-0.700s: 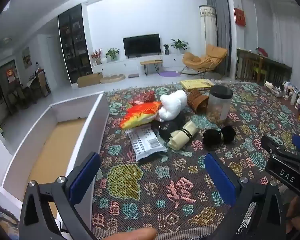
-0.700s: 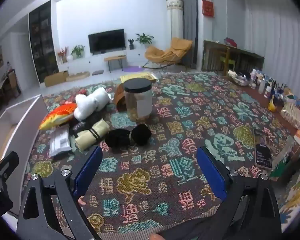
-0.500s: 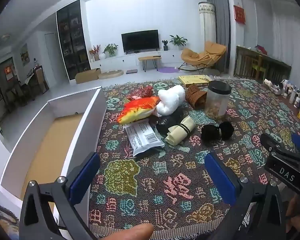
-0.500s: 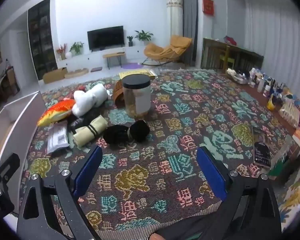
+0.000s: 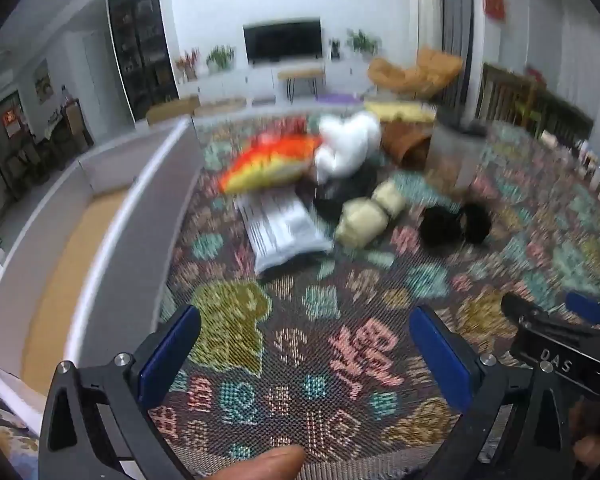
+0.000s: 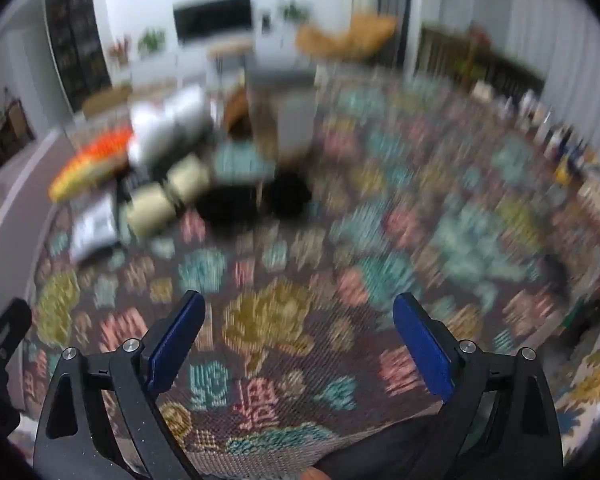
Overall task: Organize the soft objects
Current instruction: 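Move both tools over the pile of soft items on the rug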
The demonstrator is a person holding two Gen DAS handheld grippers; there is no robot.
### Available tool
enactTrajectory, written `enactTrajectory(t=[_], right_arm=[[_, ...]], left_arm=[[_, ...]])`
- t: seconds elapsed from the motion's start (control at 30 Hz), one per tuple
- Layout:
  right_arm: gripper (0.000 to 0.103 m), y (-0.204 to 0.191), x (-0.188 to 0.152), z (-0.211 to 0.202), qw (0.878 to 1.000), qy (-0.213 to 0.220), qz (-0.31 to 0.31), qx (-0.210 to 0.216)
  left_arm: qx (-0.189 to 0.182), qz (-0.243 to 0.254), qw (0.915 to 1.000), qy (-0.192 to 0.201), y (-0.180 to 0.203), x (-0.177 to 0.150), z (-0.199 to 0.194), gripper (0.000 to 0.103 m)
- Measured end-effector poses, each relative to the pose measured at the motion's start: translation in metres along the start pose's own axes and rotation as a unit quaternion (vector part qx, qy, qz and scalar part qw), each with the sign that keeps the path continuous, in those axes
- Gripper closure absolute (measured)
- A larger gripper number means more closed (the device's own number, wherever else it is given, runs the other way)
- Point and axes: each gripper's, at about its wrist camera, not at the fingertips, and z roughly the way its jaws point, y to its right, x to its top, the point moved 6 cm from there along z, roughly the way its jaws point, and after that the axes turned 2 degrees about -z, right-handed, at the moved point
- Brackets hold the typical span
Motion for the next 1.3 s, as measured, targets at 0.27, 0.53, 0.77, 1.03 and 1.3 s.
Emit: enactTrajectory(t=[0.27, 0.53, 0.77, 1.03, 1.3], right_arm=[[0.007, 0.000, -0.008, 0.028, 1.000, 0.007, 0.002, 0.019], [0.007, -0.001, 0.013, 0.068, 0.999, -0.007, -0.025, -0.020], [0.005, -0.001, 0.043, 0.087, 0.999, 0.015, -0.008, -0.027], [0.005, -0.006, 0.067, 0.104, 0.999, 0.037, -0.007, -0.030], [0.005, -0.006, 0.068, 0.104, 0.999, 0.037, -0.005, -0.028]], left_arm=[[0.021, -0.002, 0.9984, -0.053, -0.006, -0.020, 0.073, 0.000], [0.019, -0.018, 0.9953, -0.093, -0.016, -0.022, 0.117, 0.000], [-0.001, -0.045, 0.9939, -0.100, -0.021, -0.008, 0.138, 0.000], [0.013, -0.070, 0.9915, -0.109, -0.029, 0.037, 0.185, 0.000], [-0.008, -0.046, 0.9974, -0.055, -0.031, 0.051, 0.203, 0.000]])
